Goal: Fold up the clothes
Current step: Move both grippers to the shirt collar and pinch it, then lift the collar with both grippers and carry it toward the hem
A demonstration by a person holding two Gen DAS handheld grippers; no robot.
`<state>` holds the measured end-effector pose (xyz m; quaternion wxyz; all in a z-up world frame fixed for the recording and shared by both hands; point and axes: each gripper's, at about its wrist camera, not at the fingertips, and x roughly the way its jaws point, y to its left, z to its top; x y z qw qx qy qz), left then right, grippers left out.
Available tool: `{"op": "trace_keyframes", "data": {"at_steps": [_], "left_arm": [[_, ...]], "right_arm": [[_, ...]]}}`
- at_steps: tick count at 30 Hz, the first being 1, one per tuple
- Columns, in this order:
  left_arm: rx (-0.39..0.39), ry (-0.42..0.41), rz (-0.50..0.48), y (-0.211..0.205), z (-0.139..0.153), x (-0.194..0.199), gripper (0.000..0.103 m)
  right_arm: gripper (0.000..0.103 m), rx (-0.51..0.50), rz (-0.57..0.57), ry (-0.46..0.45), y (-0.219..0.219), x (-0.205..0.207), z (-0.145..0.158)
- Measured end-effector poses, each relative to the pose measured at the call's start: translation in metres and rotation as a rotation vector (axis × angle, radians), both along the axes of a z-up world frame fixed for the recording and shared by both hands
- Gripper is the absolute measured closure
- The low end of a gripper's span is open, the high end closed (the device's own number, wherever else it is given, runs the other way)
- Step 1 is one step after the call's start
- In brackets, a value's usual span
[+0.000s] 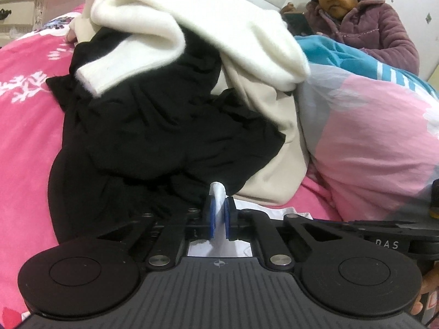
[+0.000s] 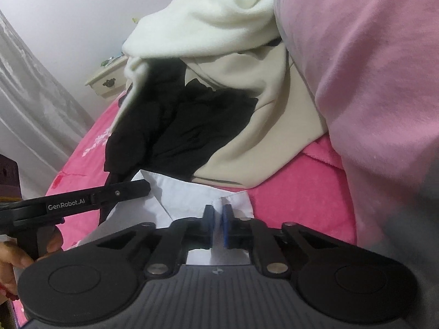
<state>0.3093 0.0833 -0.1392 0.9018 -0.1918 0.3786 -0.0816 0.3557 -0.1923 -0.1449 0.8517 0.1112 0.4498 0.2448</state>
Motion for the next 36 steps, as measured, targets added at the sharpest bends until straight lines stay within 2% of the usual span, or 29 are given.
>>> {"op": "trace_keyframes", "data": {"at_steps": [11, 19, 28, 36], "left_arm": [[-0.038, -0.061, 0.011, -0.002, 0.026, -0.020, 0.102], [-0.058, -0.134, -0.047, -0.004, 0.060, -0.052, 0.102], [-0.087, -0.245, -0.149, -0.007, 0.112, -0.114, 0.102], [-0.093, -0.325, -0.230, -0.008, 0.152, -0.197, 0.102]], "right_arm": [[0.101, -0.004, -0.024, -0.062, 0.000, -0.022, 0.022], [0.101, -0.011, -0.019, -0.135, 0.003, -0.054, 0.053], [0.101, -0.024, 0.003, -0.236, 0.007, -0.113, 0.103], [0.101, 0.037, 0.018, -0.313, 0.004, -0.197, 0.150]]}}
